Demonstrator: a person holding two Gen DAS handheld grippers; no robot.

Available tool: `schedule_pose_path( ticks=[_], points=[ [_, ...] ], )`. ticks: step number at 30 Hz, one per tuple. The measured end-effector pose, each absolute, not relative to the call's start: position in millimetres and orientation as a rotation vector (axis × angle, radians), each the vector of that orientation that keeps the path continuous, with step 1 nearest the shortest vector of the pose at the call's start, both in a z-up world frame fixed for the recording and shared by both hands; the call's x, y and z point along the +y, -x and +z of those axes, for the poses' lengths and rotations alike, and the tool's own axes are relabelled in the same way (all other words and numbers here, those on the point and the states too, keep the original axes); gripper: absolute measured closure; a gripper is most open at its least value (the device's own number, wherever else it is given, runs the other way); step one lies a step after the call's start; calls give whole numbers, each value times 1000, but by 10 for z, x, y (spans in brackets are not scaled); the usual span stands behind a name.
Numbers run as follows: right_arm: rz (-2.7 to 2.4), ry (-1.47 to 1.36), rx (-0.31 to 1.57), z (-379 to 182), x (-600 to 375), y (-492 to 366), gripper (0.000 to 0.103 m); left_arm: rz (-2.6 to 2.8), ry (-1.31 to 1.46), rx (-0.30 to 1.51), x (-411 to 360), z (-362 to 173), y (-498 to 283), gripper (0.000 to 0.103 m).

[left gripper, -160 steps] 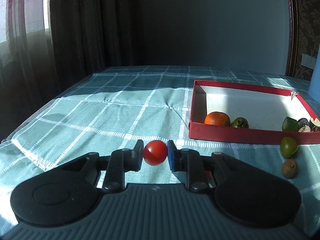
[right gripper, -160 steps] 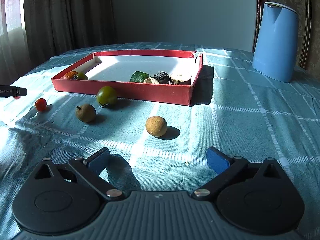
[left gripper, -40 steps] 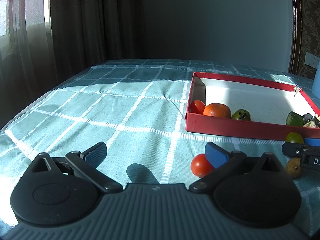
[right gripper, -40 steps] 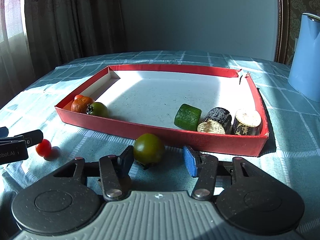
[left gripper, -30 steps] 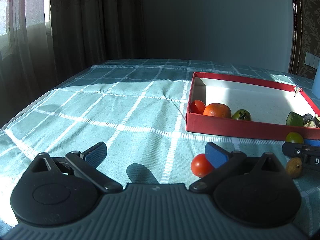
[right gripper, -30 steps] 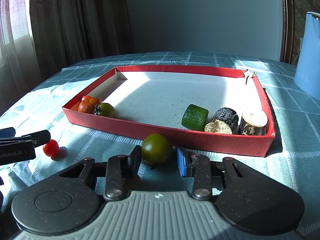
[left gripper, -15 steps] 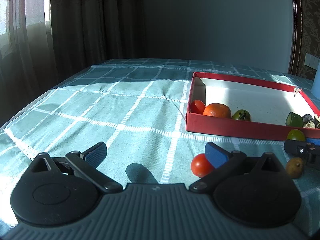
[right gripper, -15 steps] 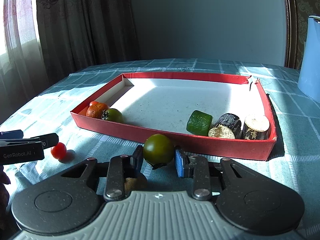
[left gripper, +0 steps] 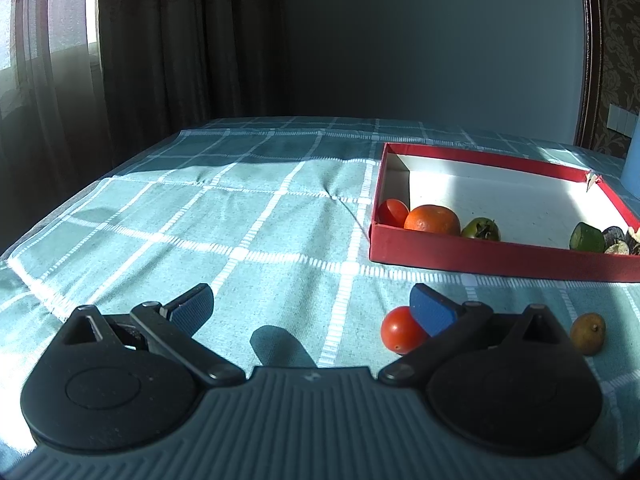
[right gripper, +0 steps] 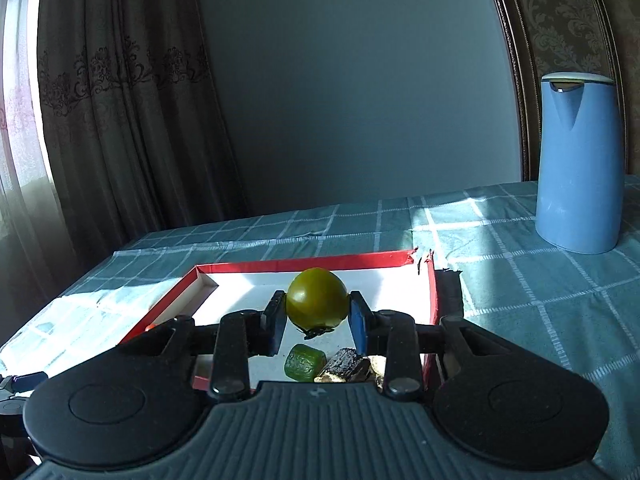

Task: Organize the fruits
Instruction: 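Carry the dark green tomato into the red box and open the right tool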

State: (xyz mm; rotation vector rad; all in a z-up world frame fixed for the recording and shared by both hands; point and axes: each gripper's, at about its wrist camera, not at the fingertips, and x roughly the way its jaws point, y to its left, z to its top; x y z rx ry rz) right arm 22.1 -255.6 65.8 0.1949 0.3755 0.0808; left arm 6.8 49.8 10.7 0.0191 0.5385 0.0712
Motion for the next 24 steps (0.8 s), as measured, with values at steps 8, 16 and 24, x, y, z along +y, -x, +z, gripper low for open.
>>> schedule_pose_path(
  ticks=[8, 16, 24],
  points=[
    [28, -126, 502, 383, -2846, -578, 71, 68, -18, 540, 496, 105, -76, 0],
    [12, -89, 552, 223, -2834, -927, 71, 70, -19, 538, 494, 100, -80, 0],
    [-13, -13, 592, 63, -2732, -1050, 71, 72, -19, 536, 497, 95, -77, 0]
  ],
)
